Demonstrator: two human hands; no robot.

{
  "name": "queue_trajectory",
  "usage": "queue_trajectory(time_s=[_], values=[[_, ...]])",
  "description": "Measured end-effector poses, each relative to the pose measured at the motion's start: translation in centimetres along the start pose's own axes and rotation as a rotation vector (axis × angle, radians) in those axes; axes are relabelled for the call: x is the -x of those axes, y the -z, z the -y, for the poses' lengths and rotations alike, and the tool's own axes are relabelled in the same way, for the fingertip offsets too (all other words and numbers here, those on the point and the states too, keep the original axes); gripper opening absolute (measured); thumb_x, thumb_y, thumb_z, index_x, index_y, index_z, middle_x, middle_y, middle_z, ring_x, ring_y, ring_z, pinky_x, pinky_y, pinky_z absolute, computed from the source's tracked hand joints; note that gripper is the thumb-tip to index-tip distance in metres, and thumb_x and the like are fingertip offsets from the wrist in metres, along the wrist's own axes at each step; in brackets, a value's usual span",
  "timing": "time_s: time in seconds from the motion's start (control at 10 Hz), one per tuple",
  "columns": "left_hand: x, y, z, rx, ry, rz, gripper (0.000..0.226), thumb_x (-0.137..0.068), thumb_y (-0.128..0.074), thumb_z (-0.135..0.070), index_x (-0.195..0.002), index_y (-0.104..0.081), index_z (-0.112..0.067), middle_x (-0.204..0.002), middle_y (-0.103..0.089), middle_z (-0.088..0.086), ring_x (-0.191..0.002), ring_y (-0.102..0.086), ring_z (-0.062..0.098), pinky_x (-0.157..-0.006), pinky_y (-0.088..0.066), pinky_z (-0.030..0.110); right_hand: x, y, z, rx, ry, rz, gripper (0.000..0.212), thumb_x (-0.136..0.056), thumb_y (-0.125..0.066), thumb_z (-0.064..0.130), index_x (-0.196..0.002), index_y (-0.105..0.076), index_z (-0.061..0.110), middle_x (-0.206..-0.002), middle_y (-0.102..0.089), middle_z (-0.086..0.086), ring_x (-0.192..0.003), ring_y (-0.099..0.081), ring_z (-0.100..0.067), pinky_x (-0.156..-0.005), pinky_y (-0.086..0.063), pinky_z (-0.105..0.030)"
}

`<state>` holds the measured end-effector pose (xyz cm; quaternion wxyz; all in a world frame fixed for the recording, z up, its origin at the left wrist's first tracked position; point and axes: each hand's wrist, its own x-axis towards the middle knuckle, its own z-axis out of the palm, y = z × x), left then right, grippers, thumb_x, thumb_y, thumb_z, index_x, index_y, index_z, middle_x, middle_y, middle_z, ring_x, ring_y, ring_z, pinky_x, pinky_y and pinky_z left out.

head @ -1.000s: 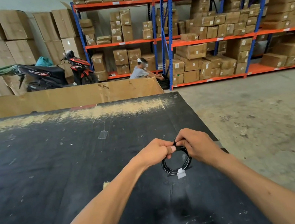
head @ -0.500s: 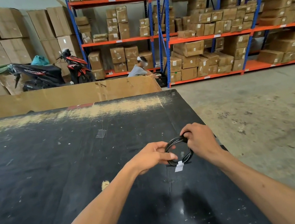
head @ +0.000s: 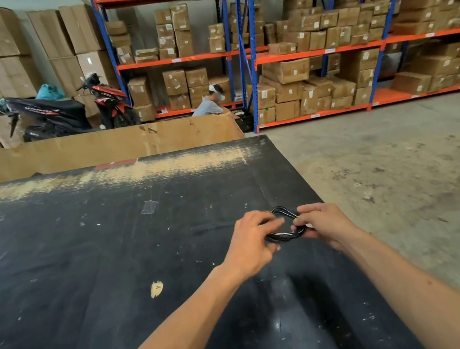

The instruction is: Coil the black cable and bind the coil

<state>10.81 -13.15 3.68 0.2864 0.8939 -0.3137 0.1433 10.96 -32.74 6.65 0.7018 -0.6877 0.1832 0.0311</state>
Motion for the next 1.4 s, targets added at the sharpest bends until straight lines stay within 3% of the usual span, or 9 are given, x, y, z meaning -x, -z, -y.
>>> queue_trajectory(time_s=[0.1,0.2,0.3,0.4,0.5,0.7,0.9,1.1,1.4], values=[[-0.4,-0.2,-0.2,0.486,0.461,0.012,0.089,-0.07,-0.069,-0.034,-0.151,-0.032,-0.031,-0.148,-0.028,-0.007,-0.127,-0.035,0.006,-0.105,-0.032,0.023,-0.1,1.7,-0.5,-0.1,-0.064,0.021,0.039,-0.087,-0.062,-0.018,-0.121,-0.056,-0.002,-0.077,-0.068,-0.017,-0.068,-0.07,-0.027,-0.081,-0.061,-0.044],[-1.7,-0.2,0.3,1.13,0.914,0.055,0.064,-0.078,-0.072,-0.023,-0.135,-0.049,-0.008,-0.13,-0.059,0.013,-0.104,-0.067,0.024,-0.081,-0.059,0.037,-0.1,3.2,-1.3,-0.108,-0.069,0.052,0.039,-0.088,-0.064,-0.016,-0.122,-0.056,0.0,-0.078,-0.071,-0.016,-0.069,-0.072,-0.025,-0.082,-0.061,-0.043],[-2.0,-1.4,0.1,1.199,1.014,0.057,0.013,-0.085,-0.07,-0.004,-0.096,-0.064,0.0,-0.072,-0.077,0.012,-0.067,-0.076,0.023,-0.059,-0.061,0.031,-0.3,4.0,-2.4,-0.124,-0.079,0.068,0.039,-0.088,-0.067,-0.014,-0.123,-0.057,0.0,-0.082,-0.072,-0.017,-0.073,-0.072,-0.026,-0.079,-0.061,-0.04],[-2.0,-3.1,-0.2,1.14,1.063,-0.032,0.018,-0.08,-0.067,0.013,-0.084,-0.06,-0.002,-0.055,-0.072,0.005,-0.049,-0.07,0.017,-0.05,-0.06,0.028,-0.9,4.4,-3.5,-0.052,-0.09,0.058,0.037,-0.089,-0.068,-0.011,-0.123,-0.059,-0.001,-0.086,-0.071,-0.017,-0.074,-0.07,-0.024,-0.074,-0.061,-0.034],[-2.3,-4.6,-0.2,1.099,1.097,0.001,0.017,-0.078,-0.073,0.007,-0.092,-0.064,0.002,-0.063,-0.072,0.01,-0.054,-0.069,0.019,-0.054,-0.061,0.03,-1.8,4.7,-4.9,0.064,-0.107,-0.009,0.036,-0.087,-0.071,-0.009,-0.121,-0.062,0.0,-0.096,-0.069,-0.018,-0.082,-0.068,-0.027,-0.085,-0.061,-0.044],[-3.2,-7.1,0.6,0.988,1.117,0.017,0.031,-0.07,-0.082,0.006,-0.089,-0.059,-0.005,-0.088,-0.073,0.024,-0.069,-0.068,0.028,-0.065,-0.063,0.037,-3.9,5.2,-6.7,0.358,-0.103,-0.1,0.03,-0.082,-0.079,0.006,-0.111,-0.072,0.011,-0.09,-0.071,-0.007,-0.076,-0.063,-0.016,-0.062,-0.052,-0.027],[-4.2,-9.1,1.2,0.848,1.131,0.058,0.022,-0.069,-0.08,0.005,-0.074,-0.061,-0.005,-0.069,-0.068,0.017,-0.052,-0.064,0.024,-0.058,-0.062,0.034,-5.3,5.7,-7.4,0.682,-0.015,-0.157,0.031,-0.079,-0.081,0.018,-0.11,-0.077,0.02,-0.11,-0.078,-0.005,-0.106,-0.071,-0.023,-0.098,-0.055,-0.037],[-4.5,-9.8,1.4,0.678,1.125,0.081,0.02,-0.063,-0.082,-0.006,-0.06,-0.063,-0.012,-0.046,-0.066,0.005,-0.043,-0.064,0.021,-0.063,-0.064,0.038,-5.5,5.4,-7.5,0.849,0.03,-0.172,0.031,-0.081,-0.079,0.026,-0.112,-0.079,0.025,-0.111,-0.078,-0.002,-0.109,-0.07,-0.021,-0.097,-0.053,-0.033],[-4.4,-8.9,0.5,0.508,1.101,0.09,0.019,-0.074,-0.074,-0.028,-0.064,-0.064,-0.015,-0.054,-0.067,0.003,-0.042,-0.063,0.021,-0.067,-0.061,0.029,-4.9,6.5,-7.7,0.817,0.028,-0.201,0.033,-0.091,-0.067,0.033,-0.12,-0.073,0.018,-0.12,-0.075,-0.005,-0.116,-0.065,-0.023,-0.095,-0.045,-0.027]])
